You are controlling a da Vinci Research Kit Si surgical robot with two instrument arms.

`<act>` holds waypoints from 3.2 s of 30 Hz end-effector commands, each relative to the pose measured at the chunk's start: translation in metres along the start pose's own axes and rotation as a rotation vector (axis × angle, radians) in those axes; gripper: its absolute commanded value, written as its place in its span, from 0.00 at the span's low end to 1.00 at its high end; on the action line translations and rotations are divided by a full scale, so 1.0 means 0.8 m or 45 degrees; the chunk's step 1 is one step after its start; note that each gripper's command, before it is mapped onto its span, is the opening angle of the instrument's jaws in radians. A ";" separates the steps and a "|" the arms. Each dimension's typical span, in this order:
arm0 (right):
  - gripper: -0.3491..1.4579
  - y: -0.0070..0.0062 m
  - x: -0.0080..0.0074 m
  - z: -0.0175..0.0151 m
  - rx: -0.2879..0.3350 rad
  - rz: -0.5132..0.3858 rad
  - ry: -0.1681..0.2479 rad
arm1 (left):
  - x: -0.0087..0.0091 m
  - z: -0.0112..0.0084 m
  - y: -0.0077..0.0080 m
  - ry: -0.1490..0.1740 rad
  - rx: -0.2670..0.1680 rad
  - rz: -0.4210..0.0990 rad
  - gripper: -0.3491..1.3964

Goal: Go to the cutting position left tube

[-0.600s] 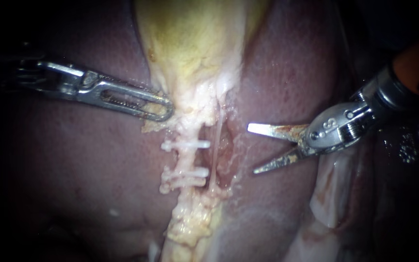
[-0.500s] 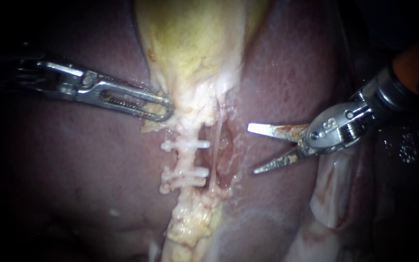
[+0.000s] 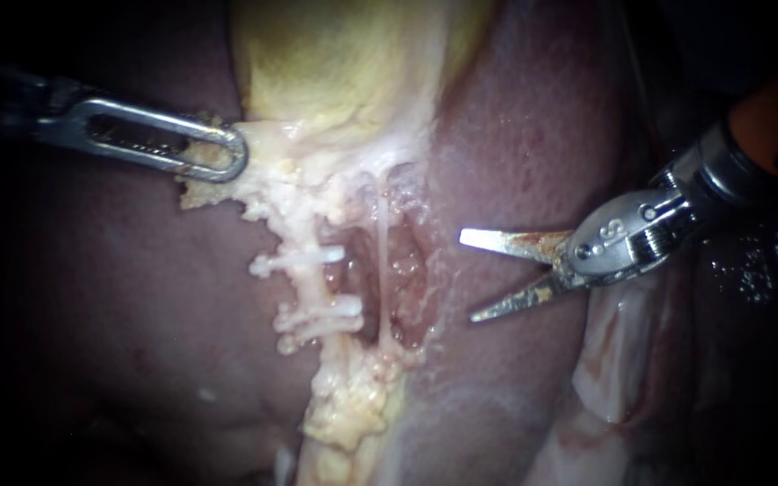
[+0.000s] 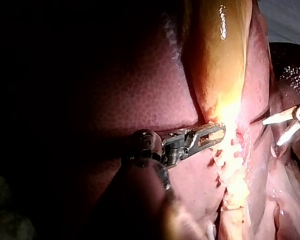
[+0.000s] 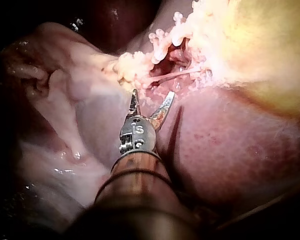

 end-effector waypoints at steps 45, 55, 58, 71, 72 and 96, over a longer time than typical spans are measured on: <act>0.98 -0.0014 -0.0064 0.0143 0.298 0.359 0.126 | -0.0011 0.0013 0.0003 0.005 0.001 0.005 0.00; 0.99 -0.0017 -0.0060 0.0148 0.399 0.297 0.173 | -0.0011 0.0013 0.0004 0.006 0.002 0.005 0.00; 0.98 -0.0019 -0.0056 0.0150 0.415 0.286 0.186 | -0.0012 0.0013 0.0004 0.005 0.002 0.006 0.00; 0.97 -0.0022 -0.0060 0.0139 0.443 0.270 0.195 | -0.0012 0.0012 0.0004 0.006 0.002 0.006 0.00; 0.95 -0.0021 -0.0063 0.0134 0.449 0.267 0.181 | -0.0013 0.0012 0.0004 0.006 0.002 0.006 0.00; 0.91 -0.0028 -0.0047 0.0134 0.503 0.235 0.176 | -0.0013 0.0013 0.0005 0.004 0.000 0.006 0.00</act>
